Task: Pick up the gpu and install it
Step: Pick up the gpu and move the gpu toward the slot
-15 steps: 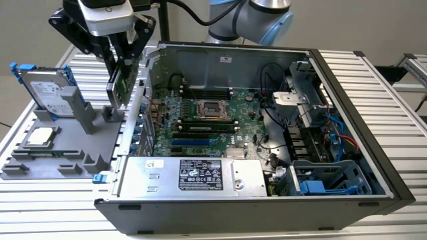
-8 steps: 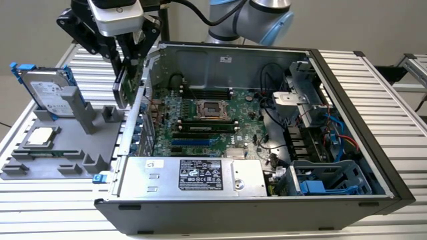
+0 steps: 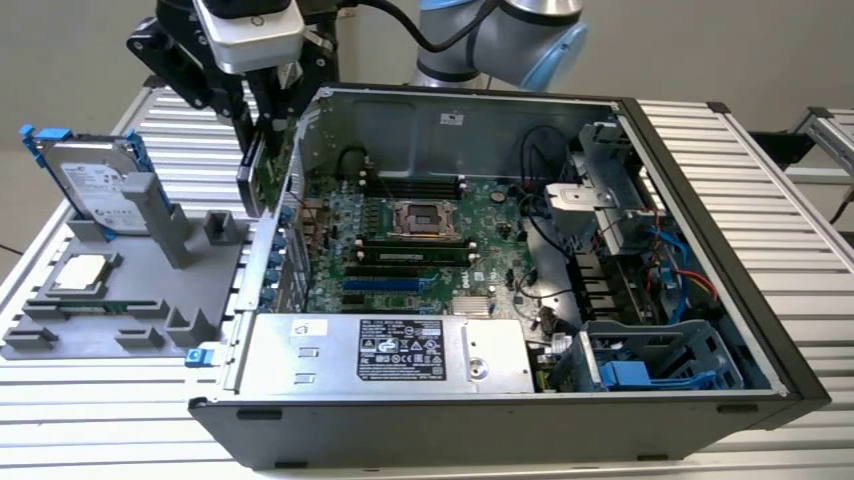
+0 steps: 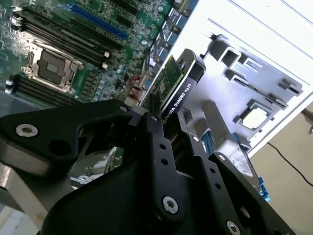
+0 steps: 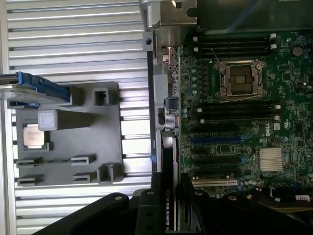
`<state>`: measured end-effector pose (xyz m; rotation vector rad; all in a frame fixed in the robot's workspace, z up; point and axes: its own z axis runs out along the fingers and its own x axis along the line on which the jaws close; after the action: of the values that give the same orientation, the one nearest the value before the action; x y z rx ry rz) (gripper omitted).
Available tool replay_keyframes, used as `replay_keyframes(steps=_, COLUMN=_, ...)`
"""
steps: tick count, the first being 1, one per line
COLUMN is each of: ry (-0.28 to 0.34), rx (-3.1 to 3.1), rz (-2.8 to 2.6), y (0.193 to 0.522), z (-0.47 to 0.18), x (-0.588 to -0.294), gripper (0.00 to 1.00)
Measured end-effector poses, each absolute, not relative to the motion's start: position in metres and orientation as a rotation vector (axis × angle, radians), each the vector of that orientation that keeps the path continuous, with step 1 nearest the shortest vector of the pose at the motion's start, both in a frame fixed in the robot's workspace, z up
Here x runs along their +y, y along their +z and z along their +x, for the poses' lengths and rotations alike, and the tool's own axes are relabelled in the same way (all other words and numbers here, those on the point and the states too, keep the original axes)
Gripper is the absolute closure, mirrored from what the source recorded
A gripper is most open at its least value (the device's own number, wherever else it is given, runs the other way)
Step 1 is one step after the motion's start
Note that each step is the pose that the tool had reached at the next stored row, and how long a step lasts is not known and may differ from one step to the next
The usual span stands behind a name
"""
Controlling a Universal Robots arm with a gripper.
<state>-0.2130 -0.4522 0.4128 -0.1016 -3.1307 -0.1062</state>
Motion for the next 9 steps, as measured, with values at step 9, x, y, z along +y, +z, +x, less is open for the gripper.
replay_keyframes(steps=9, ry=-0.099, rx=-3.131, rz=-0.101, y=0.4128, z=-0.2044, x=-0.4520, gripper=1.00)
